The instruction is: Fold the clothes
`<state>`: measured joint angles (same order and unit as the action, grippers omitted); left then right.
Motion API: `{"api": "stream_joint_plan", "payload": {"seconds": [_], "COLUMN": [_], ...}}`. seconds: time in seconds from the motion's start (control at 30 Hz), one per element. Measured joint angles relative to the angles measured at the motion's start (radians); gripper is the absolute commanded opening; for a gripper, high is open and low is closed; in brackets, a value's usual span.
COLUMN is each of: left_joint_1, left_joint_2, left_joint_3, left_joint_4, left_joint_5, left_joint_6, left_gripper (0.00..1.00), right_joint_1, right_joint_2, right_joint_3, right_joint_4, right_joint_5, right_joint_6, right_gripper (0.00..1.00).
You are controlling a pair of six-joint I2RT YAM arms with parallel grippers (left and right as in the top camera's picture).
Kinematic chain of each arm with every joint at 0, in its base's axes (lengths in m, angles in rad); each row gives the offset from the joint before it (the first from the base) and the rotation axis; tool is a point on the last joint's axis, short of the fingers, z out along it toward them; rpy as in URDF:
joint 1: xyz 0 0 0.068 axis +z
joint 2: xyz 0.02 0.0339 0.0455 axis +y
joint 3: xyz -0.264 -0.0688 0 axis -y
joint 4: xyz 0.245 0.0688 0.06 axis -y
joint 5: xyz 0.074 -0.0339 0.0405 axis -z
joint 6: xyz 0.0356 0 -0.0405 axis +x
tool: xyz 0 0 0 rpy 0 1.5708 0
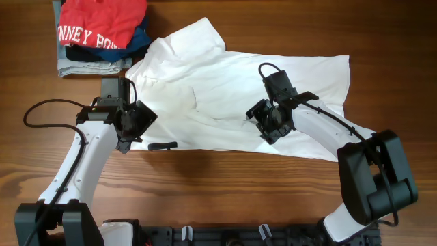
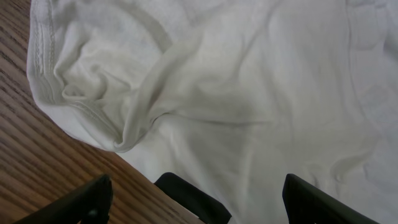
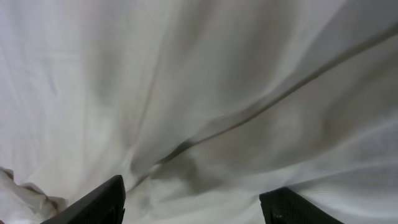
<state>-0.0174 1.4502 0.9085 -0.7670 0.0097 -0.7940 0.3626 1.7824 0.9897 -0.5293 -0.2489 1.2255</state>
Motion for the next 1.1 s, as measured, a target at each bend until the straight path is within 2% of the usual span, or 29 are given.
{"api": "stream_joint_plan", "payload": {"seconds": [0.17,0.37,0.7,0.93,1.03,1.1], "left_joint_1": [0.000,0.000,0.000,0.000,0.000,0.000], "left_joint_2": [0.000,0.000,0.000,0.000,0.000,0.000], "left_joint_3": [0.000,0.000,0.000,0.000,0.000,0.000], "left_joint_4": [0.000,0.000,0.000,0.002,0.021,0.026], "left_joint_5": [0.000,0.000,-0.011,-0.035,-0.051,-0.096], "left_joint_6": [0.000,0.000,0.000,0.000,0.000,0.000], "left_gripper": [0.88,0.88,0.87,0.85,0.84,0.85], "right_joint_1": [-0.011,-0.096,-0.110,-0.201,-0.229,-0.262], "right_joint_2": [0.000,0.000,0.000,0.000,0.000,0.000], "right_joint_3": [0.000,0.000,0.000,0.000,0.000,0.008], "right_joint_4": [0.000,0.010,0.058,0.116,0.102,0.018], "right_joint_5": [0.015,0.016,0.046,0.027,0.013,0.018], "right_joint_6": [-0.032,-0.087,-0.106,-0.152,-0.184,-0.219], "right_gripper": [0.70,0.70,0.70,0.71,0.72,0.73]}}
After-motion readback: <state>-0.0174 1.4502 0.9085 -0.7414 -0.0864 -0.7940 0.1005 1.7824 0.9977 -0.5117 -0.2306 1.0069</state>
